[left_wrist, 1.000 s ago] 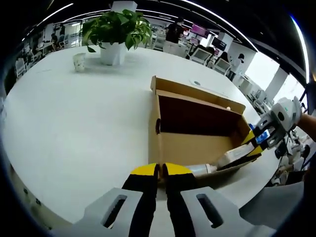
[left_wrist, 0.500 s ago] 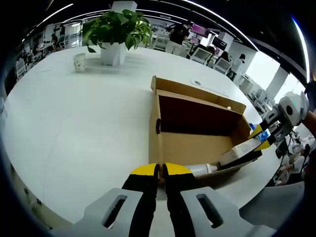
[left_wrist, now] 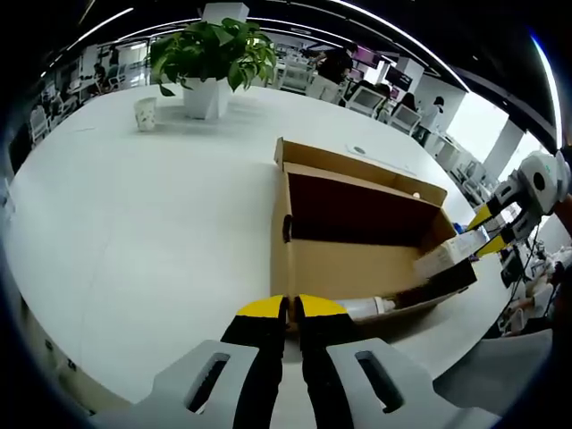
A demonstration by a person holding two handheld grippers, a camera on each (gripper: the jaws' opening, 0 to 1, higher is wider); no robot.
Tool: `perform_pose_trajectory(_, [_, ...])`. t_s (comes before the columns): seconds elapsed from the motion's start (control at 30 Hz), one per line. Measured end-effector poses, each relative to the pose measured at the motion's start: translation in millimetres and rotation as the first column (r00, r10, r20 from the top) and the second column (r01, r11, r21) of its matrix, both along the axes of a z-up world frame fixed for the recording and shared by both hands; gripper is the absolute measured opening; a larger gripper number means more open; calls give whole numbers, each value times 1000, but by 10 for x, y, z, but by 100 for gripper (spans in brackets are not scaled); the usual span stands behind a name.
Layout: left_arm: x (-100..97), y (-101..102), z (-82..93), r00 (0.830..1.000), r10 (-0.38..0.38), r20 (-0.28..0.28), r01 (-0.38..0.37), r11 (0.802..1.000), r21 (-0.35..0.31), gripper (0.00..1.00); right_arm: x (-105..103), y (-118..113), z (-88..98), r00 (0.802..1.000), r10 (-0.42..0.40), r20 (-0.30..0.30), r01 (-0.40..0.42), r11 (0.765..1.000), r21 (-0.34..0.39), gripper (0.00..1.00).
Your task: Operate the shoe box by opening the lid, removing the specified soft item, and placing it in the target area until the item is outside and the box remains undamaged.
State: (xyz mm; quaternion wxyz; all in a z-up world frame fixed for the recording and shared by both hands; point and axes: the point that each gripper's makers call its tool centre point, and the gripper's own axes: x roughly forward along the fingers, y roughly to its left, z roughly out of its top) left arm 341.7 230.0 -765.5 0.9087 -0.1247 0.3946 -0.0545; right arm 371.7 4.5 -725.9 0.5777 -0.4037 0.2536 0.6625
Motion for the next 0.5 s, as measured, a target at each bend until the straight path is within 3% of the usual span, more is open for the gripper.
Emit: perform_pose_trajectory(0.5, [-3,-4,6,1000,7,-4,-7,1000,4,2,85,-129,334,1000,-1,30,1,1000,25,14])
